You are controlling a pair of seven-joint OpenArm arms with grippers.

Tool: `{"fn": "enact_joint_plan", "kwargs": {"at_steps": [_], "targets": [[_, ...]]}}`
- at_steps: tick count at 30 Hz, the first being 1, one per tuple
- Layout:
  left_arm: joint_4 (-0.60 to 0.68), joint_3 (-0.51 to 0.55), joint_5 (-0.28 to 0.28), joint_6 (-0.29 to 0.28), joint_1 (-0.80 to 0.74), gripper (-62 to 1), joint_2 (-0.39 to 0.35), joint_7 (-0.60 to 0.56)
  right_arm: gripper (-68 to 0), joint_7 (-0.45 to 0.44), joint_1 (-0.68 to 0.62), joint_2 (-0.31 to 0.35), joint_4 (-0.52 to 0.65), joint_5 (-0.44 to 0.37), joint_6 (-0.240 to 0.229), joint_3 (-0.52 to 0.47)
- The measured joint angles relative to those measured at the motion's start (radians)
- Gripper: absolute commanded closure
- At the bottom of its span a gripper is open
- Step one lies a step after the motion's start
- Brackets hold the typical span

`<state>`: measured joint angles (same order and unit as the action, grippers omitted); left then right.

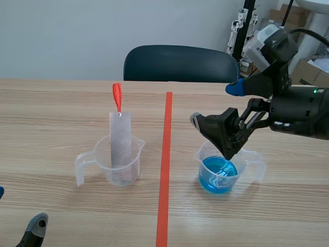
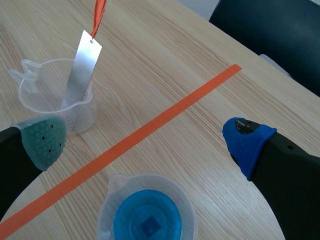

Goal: Do the redox reaction experiment. lift the metal plate out of the left beaker

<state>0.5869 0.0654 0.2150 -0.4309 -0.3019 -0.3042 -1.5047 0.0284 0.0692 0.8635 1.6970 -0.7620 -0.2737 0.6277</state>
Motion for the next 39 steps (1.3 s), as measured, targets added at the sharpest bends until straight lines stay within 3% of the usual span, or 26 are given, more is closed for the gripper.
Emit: {"fn": "enact_joint_plan", "kwargs": {"at_steps": [2, 8, 12, 20, 26, 30, 35, 39], "targets": [[0.0, 0.0, 0.001, 0.0, -0.006, -62.3, 0.005, 0.0, -67.9, 0.018, 0.007, -0.001, 0.0, -0.003, -0.041, 0.0], [0.0, 0.0, 0.002, 0.0, -0.021, -62.3, 0.016, 0.0, -67.9, 0.085, 0.126, 0.016, 0.001, -0.079, -0.029, 0.011], [0.0, 0.0, 0.001, 0.0, -0.029, -62.3, 0.016, 0.0, -67.9, 0.082, 0.213, 0.038, 0.0, -0.077, 0.001, 0.114], [0.0, 0.0, 0.001, 0.004, -0.033, -62.3, 0.016, 0.0, -67.9, 0.101, 0.334, 0.04, -0.019, -0.073, -0.001, 0.339], [0.0, 0.0, -0.004, 0.004, -0.033, -62.3, 0.015, 0.0, -67.9, 0.124, 0.423, 0.04, -0.029, -0.078, 0.026, 0.393], [0.0, 0.0, -0.002, 0.004, -0.033, -62.3, 0.016, 0.0, -67.9, 0.114, 0.462, 0.04, -0.074, -0.129, 0.026, 0.409], [0.0, 0.0, -0.002, 0.004, -0.033, -62.3, 0.015, 0.0, -67.9, 0.118, 0.505, 0.015, -0.173, -0.171, -0.006, 0.425], [0.0, 0.0, -0.002, 0.004, -0.033, -62.3, 0.015, 0.0, -67.9, 0.131, 0.541, -0.029, -0.269, -0.218, -0.087, 0.425]]}}
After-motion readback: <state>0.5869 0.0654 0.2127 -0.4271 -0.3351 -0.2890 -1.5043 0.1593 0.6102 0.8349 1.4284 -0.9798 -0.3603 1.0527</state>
